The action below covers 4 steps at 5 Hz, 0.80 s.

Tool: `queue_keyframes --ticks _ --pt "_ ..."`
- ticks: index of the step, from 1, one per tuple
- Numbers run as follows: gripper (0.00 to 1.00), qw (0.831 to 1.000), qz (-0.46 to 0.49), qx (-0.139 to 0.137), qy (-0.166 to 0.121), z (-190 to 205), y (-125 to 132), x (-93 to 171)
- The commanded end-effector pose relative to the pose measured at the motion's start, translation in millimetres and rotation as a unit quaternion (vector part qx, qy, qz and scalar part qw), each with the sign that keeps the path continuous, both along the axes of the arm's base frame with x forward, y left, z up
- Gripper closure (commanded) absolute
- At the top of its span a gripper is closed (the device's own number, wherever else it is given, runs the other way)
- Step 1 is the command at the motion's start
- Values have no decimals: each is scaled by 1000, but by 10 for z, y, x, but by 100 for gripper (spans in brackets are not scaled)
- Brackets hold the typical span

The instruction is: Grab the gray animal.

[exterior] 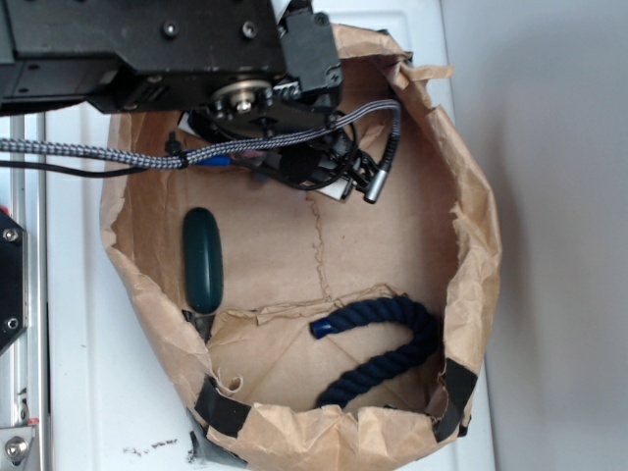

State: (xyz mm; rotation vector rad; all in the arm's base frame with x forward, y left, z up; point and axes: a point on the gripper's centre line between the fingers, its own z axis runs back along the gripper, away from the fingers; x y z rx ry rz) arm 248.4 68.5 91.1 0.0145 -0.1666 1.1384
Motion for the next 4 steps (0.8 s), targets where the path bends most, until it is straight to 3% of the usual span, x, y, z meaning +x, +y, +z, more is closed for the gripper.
queue_keyframes --ticks 1,3,4 --pt "0 1000 5 6 -23 103 38 0" --pt "0 1000 5 6 -23 103 38 0" --pt "0 997 78 13 -8 84 67 83"
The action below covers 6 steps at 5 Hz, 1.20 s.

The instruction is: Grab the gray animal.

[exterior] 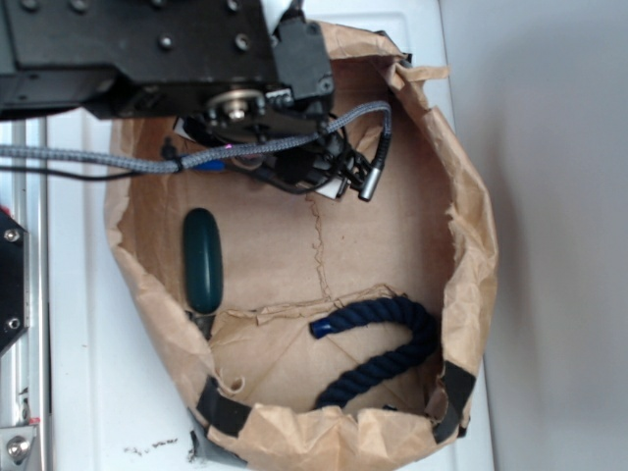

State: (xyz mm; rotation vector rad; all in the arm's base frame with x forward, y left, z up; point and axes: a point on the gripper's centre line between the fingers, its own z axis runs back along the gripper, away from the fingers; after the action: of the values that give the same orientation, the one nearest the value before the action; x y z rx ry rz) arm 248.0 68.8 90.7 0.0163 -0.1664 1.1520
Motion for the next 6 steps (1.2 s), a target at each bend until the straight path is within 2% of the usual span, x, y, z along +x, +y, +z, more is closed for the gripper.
queue_keyframes --ticks 1,2,3,5,6 --pt "0 993 116 8 -12 85 -56 134" --pt "0 992 129 9 -8 95 -185 218" --pt "0 992 124 12 -11 72 -179 204" --pt "0 991 129 28 2 -37 145 205" --pt "0 988 144 44 25 -108 237 170"
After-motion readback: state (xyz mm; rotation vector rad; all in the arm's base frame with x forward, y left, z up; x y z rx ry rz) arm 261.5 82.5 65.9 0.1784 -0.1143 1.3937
